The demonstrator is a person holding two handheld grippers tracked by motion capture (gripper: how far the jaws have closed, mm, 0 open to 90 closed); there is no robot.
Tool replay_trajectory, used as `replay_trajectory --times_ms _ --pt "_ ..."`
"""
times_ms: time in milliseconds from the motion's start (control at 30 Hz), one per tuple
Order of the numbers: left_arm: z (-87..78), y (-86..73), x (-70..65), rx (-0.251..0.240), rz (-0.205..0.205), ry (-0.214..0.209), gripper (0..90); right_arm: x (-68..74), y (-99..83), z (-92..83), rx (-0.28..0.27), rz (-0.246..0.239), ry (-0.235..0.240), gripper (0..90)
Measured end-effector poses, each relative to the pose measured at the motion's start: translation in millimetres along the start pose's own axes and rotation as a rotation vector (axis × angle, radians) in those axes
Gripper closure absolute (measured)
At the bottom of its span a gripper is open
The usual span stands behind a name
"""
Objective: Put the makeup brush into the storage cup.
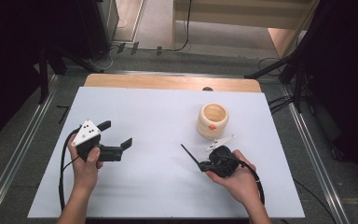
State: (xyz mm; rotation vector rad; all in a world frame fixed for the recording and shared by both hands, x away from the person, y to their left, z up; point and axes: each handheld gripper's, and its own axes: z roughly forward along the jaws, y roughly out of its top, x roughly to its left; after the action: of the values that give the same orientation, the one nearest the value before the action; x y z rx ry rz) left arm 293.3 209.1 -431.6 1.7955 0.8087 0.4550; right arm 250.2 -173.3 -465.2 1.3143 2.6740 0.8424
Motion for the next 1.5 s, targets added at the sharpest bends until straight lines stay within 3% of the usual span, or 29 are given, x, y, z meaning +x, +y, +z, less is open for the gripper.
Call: replay_trajectory --times_ms 33,67,100,200,233,367,700,800,833,933,1067,1267,1500 --pt "5.2 0.3 -1.6 0.013 0.006 -0.024 0.6 0.2 0.2 -2.5 -0.036 -0.002 -0.009 84.4" --pt "5.2 0.3 -1.6 0.013 0.006 -0.024 0.6 0.2 0.2 -2.5 -0.036 -0.002 -0.009 84.4" --pt "7.6 0.9 -3.1 0.019 0.020 -0.024 0.6 0.5 0.4 -4.1 -0.070 -0.001 -0.021 84.4" --pt "8.6 1.0 -2.8 -0.001 -0.011 -0.056 0.6 1.3 0.1 -5.0 -0.103 0.005 -0.034 84.4" --pt "10.0 0.8 -3.9 0.001 -0.011 -0.062 0.6 1.3 -0.8 -5.7 -0.140 -0.003 -0.051 84.4" --pt "16.2 -0.2 -9.4 0.013 0.001 -0.086 0.6 2.4 -3.6 -5.9 -0.201 0.001 -0.070 84.4" --pt "24.5 3.4 -23.7 0.010 -0.081 -0.165 0.5 10.1 -2.6 -7.5 -0.301 -0.035 -0.083 84.3" --pt "25.4 3.9 -25.8 0.012 -0.091 -0.173 0.6 12.7 -2.5 -7.2 -0.314 -0.042 -0.087 84.3" --pt "26.1 4.4 -28.0 0.011 -0.093 -0.198 0.6 15.5 -2.7 -6.2 -0.331 -0.059 -0.094 84.3" --pt "27.8 5.4 -32.2 0.019 -0.086 -0.199 0.7 18.4 -2.7 -4.9 -0.351 -0.069 -0.090 84.2" --pt "33.3 6.5 -42.3 0.050 -0.073 -0.190 14.3 24.1 -1.9 -2.7 -0.373 -0.101 -0.106 84.3" --pt "42.6 5.5 -56.1 0.081 -0.089 -0.246 23.3 32.4 -1.8 3.0 -0.398 -0.171 -0.141 84.3" --pt "48.5 3.5 -63.8 0.099 -0.099 -0.292 34.8 43.8 -1.0 8.8 -0.420 -0.228 -0.130 84.3"
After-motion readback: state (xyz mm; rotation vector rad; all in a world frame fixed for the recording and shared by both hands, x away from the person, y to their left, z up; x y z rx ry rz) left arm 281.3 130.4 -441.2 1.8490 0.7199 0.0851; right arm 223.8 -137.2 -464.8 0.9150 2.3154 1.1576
